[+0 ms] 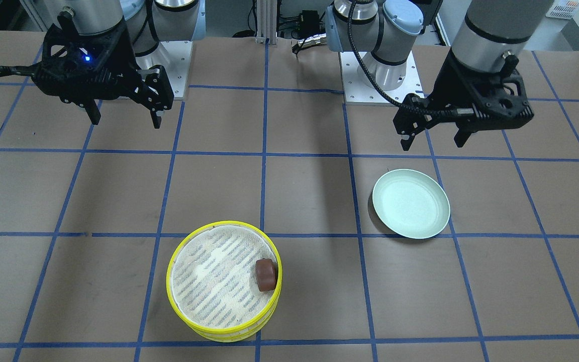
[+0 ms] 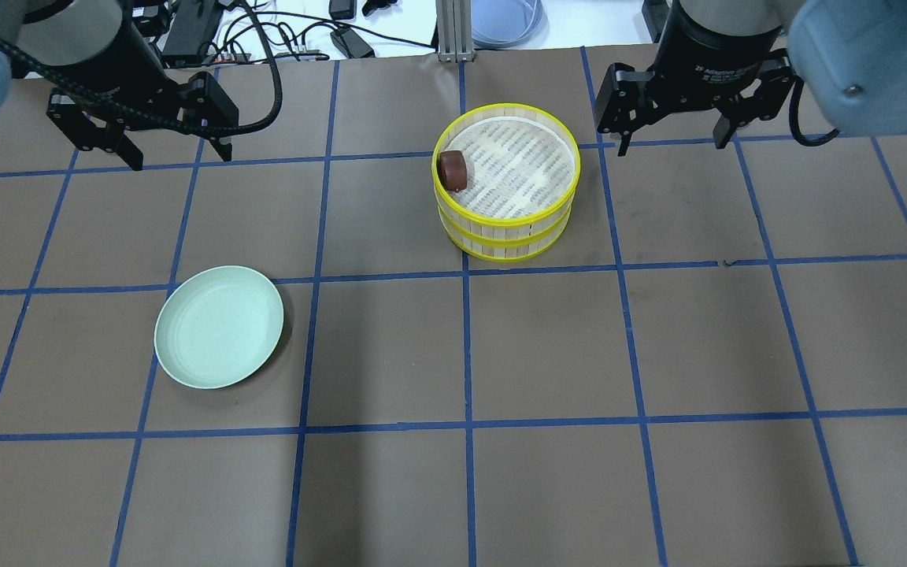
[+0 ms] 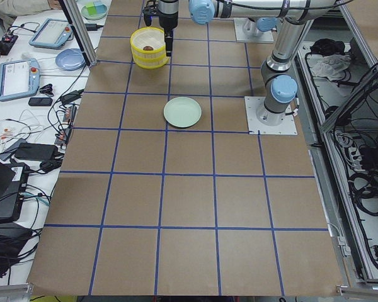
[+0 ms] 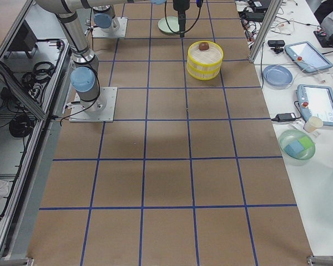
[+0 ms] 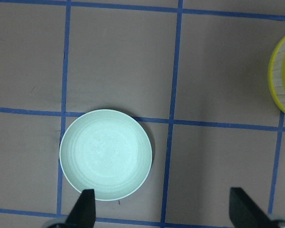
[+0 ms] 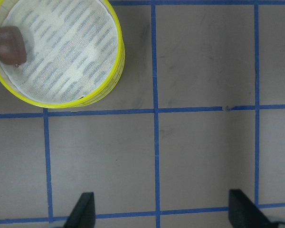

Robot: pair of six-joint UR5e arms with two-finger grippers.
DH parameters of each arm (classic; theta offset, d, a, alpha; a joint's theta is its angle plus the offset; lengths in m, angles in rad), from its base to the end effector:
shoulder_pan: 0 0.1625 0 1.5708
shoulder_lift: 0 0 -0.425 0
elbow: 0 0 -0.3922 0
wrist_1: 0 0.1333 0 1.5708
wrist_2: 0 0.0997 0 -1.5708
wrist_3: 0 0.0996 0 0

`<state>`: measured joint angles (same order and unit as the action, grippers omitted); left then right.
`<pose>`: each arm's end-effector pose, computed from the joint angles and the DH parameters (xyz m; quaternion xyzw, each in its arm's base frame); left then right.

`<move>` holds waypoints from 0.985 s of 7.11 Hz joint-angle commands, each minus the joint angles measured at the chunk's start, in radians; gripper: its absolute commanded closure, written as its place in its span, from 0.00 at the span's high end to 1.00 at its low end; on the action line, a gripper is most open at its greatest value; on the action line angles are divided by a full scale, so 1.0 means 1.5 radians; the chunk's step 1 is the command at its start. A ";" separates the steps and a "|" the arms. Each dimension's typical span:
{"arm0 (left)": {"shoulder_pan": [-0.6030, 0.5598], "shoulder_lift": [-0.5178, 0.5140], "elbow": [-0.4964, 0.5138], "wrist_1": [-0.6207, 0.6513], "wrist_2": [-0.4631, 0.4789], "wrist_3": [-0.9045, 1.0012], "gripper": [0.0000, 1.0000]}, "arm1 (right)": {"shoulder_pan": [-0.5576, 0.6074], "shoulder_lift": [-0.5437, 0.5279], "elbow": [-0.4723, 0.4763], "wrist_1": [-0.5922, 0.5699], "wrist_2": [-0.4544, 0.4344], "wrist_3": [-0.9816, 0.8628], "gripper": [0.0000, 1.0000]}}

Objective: Stack buns with steamer

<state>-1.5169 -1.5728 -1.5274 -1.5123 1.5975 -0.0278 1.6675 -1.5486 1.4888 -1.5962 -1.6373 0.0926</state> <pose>-0.1034 -0.5082 0.5146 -0.0415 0.9978 -0.0497 0.0140 0.1752 -0.4941 0.5203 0.0006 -0.9985 0.0455 0.0290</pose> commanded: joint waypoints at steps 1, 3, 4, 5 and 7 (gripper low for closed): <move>-0.001 0.031 -0.017 -0.002 -0.002 0.001 1.00 | 0.000 0.013 0.000 -0.015 0.004 -0.039 1.00; -0.003 0.044 -0.044 0.003 0.000 0.001 1.00 | 0.000 0.014 0.001 -0.019 0.006 -0.043 1.00; -0.003 0.042 -0.048 0.009 -0.001 0.002 1.00 | 0.000 0.014 0.006 -0.019 0.006 -0.043 1.00; -0.002 0.049 -0.048 0.008 0.000 0.001 1.00 | 0.000 0.013 0.006 -0.019 0.006 -0.043 1.00; -0.002 0.050 -0.050 0.001 0.006 -0.004 1.00 | -0.001 0.013 0.007 -0.019 0.006 -0.043 1.00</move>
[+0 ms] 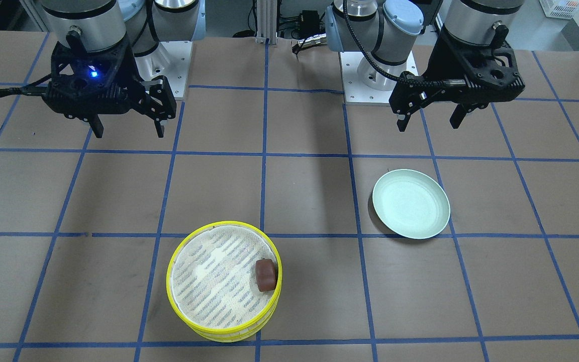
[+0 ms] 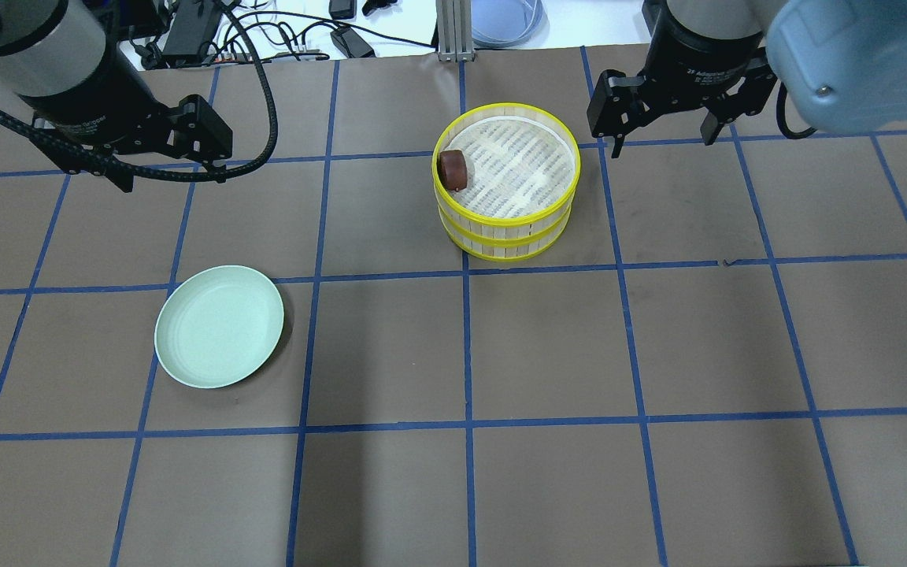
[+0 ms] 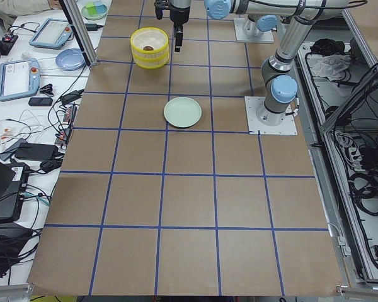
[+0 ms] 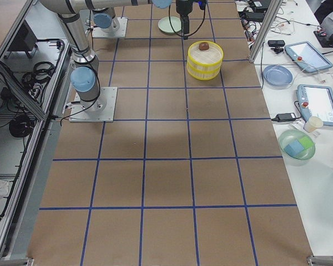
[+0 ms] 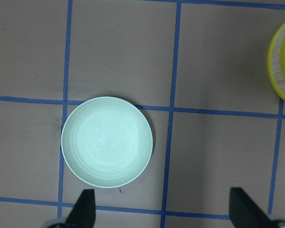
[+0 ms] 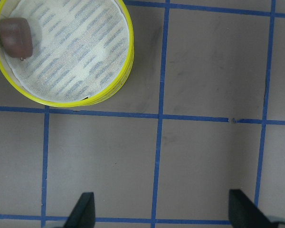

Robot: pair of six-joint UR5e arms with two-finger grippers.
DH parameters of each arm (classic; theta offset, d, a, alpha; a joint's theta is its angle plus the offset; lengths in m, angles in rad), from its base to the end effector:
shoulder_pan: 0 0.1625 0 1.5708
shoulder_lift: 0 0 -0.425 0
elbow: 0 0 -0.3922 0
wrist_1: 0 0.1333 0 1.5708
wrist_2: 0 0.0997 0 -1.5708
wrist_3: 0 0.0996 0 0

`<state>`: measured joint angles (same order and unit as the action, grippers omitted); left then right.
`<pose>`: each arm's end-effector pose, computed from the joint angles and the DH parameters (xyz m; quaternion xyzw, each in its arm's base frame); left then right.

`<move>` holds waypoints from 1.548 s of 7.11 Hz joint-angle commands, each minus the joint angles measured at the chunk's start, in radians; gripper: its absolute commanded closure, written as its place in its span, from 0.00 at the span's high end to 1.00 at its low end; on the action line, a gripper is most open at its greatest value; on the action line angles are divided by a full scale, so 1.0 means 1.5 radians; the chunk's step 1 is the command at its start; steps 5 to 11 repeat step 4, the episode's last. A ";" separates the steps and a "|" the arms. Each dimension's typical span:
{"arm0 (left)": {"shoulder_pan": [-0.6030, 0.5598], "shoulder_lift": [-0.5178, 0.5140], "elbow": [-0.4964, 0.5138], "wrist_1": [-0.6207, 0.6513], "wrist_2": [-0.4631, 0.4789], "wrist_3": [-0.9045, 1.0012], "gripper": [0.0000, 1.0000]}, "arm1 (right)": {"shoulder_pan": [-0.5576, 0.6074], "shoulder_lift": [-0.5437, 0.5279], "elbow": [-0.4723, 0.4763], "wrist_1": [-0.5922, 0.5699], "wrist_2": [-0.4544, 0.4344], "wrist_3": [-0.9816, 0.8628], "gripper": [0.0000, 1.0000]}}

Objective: Stack buns with steamer

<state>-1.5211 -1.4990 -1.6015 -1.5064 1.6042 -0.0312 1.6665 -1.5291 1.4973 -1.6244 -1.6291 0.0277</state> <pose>-0.1064 -0.4769 0.5140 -0.0413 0.9976 -0.0526 0.0172 0.1764 -0.5030 0.5090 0.0327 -0.9981 0.0444 0.0264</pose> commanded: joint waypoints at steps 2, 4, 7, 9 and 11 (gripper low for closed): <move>0.000 0.001 -0.002 -0.005 0.006 0.003 1.00 | -0.001 -0.001 0.000 -0.003 0.001 0.001 1.00; 0.000 0.002 -0.011 -0.004 0.003 0.003 1.00 | -0.001 0.000 0.006 -0.007 -0.001 0.001 1.00; 0.000 0.002 -0.011 -0.004 0.003 0.003 1.00 | -0.001 0.000 0.006 -0.007 -0.001 0.001 1.00; 0.000 0.002 -0.011 -0.004 0.003 0.003 1.00 | -0.001 0.000 0.006 -0.007 -0.001 0.001 1.00; 0.000 0.002 -0.011 -0.004 0.003 0.003 1.00 | -0.001 0.000 0.006 -0.007 -0.001 0.001 1.00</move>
